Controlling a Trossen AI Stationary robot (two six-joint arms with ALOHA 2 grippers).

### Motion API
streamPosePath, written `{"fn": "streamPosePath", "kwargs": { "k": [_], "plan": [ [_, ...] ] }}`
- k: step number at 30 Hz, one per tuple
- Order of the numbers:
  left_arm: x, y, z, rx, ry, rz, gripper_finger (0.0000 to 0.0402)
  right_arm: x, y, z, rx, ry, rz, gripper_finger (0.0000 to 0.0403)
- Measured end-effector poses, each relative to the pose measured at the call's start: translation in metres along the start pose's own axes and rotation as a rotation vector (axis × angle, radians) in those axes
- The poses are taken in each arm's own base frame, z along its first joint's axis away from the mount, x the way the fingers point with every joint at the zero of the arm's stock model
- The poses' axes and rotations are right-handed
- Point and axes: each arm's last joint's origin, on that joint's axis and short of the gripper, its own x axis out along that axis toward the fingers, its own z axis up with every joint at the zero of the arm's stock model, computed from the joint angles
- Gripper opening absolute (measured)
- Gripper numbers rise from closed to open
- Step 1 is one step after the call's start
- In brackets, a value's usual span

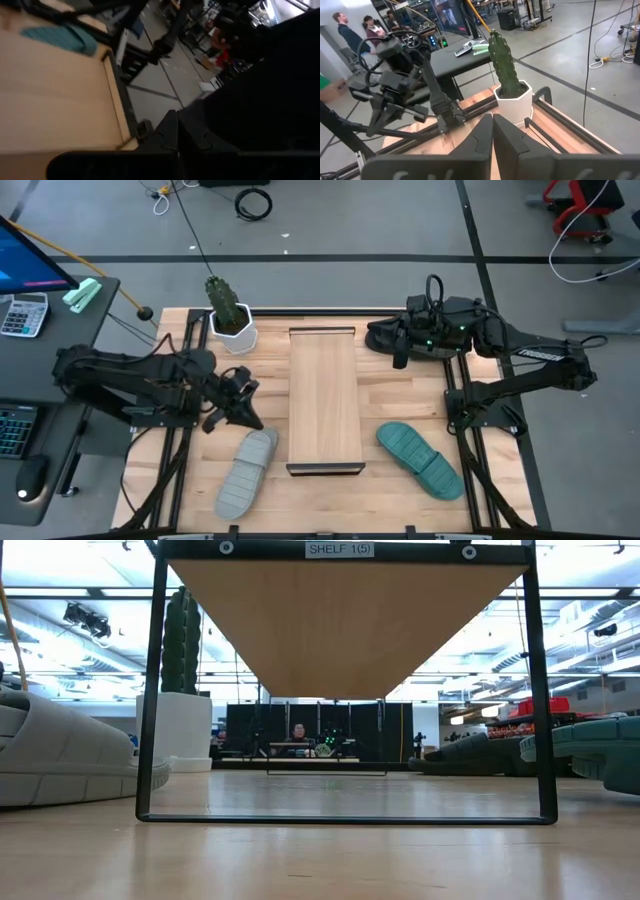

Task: Pick and place slippers onto the shelf
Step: Put the gray pair of slippers on the shelf

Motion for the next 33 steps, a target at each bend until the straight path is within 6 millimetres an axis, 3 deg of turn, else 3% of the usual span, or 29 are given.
{"fn": "streamPosePath", "kwargs": {
  "k": [12,33],
  "plan": [
    [-0.01,-0.03,-0.016,-0.207,0.045,-0.069,0.0006,0.0,0.0,-0.001,-0.009,0.01,-0.005,0.002],
    [0.009,-0.072,-0.057,-0.407,0.033,0.021,0.0015,0.0,-0.001,-0.004,-0.015,0.049,0.0,0.002]
  ]
}}
